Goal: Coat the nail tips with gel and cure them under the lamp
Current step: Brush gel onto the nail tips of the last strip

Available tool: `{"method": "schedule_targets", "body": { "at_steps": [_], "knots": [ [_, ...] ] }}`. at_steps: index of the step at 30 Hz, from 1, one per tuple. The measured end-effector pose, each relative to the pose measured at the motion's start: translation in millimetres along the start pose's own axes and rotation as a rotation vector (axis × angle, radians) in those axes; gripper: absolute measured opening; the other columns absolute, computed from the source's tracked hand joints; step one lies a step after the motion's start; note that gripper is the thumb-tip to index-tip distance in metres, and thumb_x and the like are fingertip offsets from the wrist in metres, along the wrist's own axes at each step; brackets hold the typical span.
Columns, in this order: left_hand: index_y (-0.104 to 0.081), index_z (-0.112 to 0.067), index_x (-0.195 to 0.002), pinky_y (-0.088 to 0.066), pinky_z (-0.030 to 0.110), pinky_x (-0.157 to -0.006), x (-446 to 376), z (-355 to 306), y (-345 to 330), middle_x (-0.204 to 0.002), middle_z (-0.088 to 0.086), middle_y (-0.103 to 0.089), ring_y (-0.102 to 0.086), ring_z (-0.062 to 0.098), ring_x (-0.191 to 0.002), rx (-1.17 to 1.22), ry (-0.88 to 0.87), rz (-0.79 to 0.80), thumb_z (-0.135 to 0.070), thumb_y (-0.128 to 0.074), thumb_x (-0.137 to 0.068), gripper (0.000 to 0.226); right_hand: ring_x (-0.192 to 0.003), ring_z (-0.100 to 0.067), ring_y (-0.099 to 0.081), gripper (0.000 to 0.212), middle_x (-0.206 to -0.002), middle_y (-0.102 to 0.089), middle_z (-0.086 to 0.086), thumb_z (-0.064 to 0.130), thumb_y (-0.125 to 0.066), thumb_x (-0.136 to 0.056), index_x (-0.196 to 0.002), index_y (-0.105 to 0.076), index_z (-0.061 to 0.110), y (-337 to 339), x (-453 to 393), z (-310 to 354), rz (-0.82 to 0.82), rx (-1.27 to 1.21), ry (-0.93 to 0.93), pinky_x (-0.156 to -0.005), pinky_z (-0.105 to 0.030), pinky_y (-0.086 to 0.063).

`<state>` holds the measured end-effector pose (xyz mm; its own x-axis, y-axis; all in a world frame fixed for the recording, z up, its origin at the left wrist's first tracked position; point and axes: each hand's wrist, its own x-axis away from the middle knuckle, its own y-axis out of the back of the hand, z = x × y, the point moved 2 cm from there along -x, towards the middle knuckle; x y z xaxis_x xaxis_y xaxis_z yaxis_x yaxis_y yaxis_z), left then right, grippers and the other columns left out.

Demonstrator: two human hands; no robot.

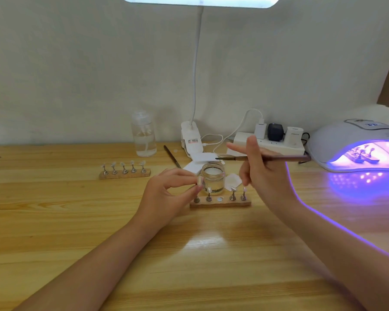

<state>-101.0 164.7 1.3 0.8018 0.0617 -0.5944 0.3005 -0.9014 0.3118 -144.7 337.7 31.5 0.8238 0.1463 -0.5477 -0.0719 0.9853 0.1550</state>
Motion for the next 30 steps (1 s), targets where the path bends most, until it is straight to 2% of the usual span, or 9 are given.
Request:
{"method": "schedule_targets", "body": {
  "at_steps": [4, 7, 9, 13, 15, 17, 21, 23, 30],
  "knots": [
    [-0.072, -0.025, -0.078, -0.047, 0.019, -0.080, -0.5, -0.1, 1.7, -0.080, -0.007, -0.070, -0.062, 0.015, -0.081, 0.026, 0.015, -0.007, -0.016, -0.073, -0.070, 0.013, -0.052, 0.017, -0.050, 0.032, -0.044, -0.051, 0.028, 0.045, -0.046, -0.092, -0.072, -0.068, 0.032, 0.8, -25.0, -3.1, 0.069, 0.215, -0.079, -0.052, 0.002, -0.034],
    [-0.071, -0.023, -0.075, -0.047, 0.019, -0.076, -0.7, -0.6, 2.7, -0.076, -0.007, -0.069, -0.060, 0.013, -0.075, 0.009, 0.008, 0.002, -0.004, -0.073, -0.071, 0.019, -0.049, 0.012, -0.052, 0.029, -0.044, -0.055, 0.017, 0.038, -0.059, -0.087, -0.061, -0.061, 0.026, -1.8, -39.6, -4.6, 0.077, 0.351, -0.059, -0.049, -0.001, -0.035],
    [-0.071, -0.022, -0.075, -0.046, 0.017, -0.075, -0.8, -1.0, 3.2, -0.075, -0.007, -0.069, -0.058, 0.010, -0.073, 0.012, 0.010, 0.009, -0.003, -0.073, -0.071, 0.019, -0.046, 0.007, -0.052, 0.034, -0.044, -0.055, 0.010, 0.040, -0.066, -0.082, -0.056, -0.059, 0.019, -7.0, -44.1, -6.8, 0.078, 0.425, -0.046, -0.048, -0.006, -0.037],
    [-0.071, -0.022, -0.075, -0.046, 0.016, -0.075, -1.0, -2.1, 3.4, -0.074, -0.008, -0.069, -0.059, 0.011, -0.074, 0.014, 0.012, 0.013, -0.008, -0.074, -0.069, 0.016, -0.061, -0.009, -0.062, 0.035, -0.057, -0.063, 0.002, 0.041, -0.069, -0.078, -0.061, -0.063, 0.011, -20.0, -45.7, -10.1, 0.138, 0.566, -0.052, -0.065, -0.033, -0.053],
    [-0.071, -0.023, -0.075, -0.046, 0.017, -0.075, -1.0, -2.7, 3.1, -0.074, -0.009, -0.069, -0.059, 0.011, -0.074, 0.021, 0.014, 0.012, -0.015, -0.073, -0.068, 0.011, -0.066, -0.015, -0.063, 0.036, -0.061, -0.064, -0.002, 0.042, -0.068, -0.078, -0.066, -0.064, 0.008, -23.5, -46.4, -10.8, 0.162, 0.594, -0.061, -0.071, -0.038, -0.053],
    [-0.071, -0.023, -0.076, -0.047, 0.019, -0.075, -1.0, -2.7, 2.8, -0.075, -0.008, -0.069, -0.059, 0.012, -0.074, 0.028, 0.021, 0.008, -0.022, -0.071, -0.066, 0.010, -0.062, -0.014, -0.063, 0.041, -0.057, -0.063, -0.004, 0.042, -0.067, -0.079, -0.064, -0.063, 0.004, -22.2, -48.5, -10.4, 0.138, 0.581, -0.053, -0.067, -0.034, -0.052],
    [-0.071, -0.024, -0.076, -0.048, 0.020, -0.075, -1.2, -1.3, 2.3, -0.076, -0.007, -0.069, -0.060, 0.013, -0.073, 0.032, 0.024, 0.010, -0.026, -0.070, -0.066, 0.011, -0.042, 0.003, -0.053, 0.040, -0.040, -0.053, 0.007, 0.041, -0.067, -0.080, -0.051, -0.056, 0.015, -8.2, -55.8, -8.7, -0.022, 0.457, -0.085, -0.045, -0.007, -0.038],
    [-0.070, -0.026, -0.076, -0.048, 0.020, -0.075, -1.1, -1.1, 2.3, -0.075, -0.008, -0.069, -0.060, 0.012, -0.074, 0.031, 0.018, 0.006, -0.026, -0.070, -0.066, 0.010, -0.042, 0.006, -0.053, 0.041, -0.041, -0.054, 0.007, 0.039, -0.066, -0.082, -0.052, -0.055, 0.013, -0.4, -58.8, -10.4, -0.078, 0.397, -0.122, -0.045, -0.003, -0.036],
    [-0.071, -0.024, -0.077, -0.048, 0.022, -0.077, -0.8, -2.9, 2.0, -0.076, -0.008, -0.069, -0.060, 0.016, -0.076, 0.020, 0.037, 0.008, -0.020, -0.071, -0.068, 0.010, -0.040, 0.008, -0.050, 0.041, -0.040, -0.053, 0.007, 0.037, -0.064, -0.084, -0.051, -0.052, 0.016, 15.8, -58.3, -20.1, -0.151, 0.300, -0.237, -0.055, -0.020, -0.036]
  ]
}}
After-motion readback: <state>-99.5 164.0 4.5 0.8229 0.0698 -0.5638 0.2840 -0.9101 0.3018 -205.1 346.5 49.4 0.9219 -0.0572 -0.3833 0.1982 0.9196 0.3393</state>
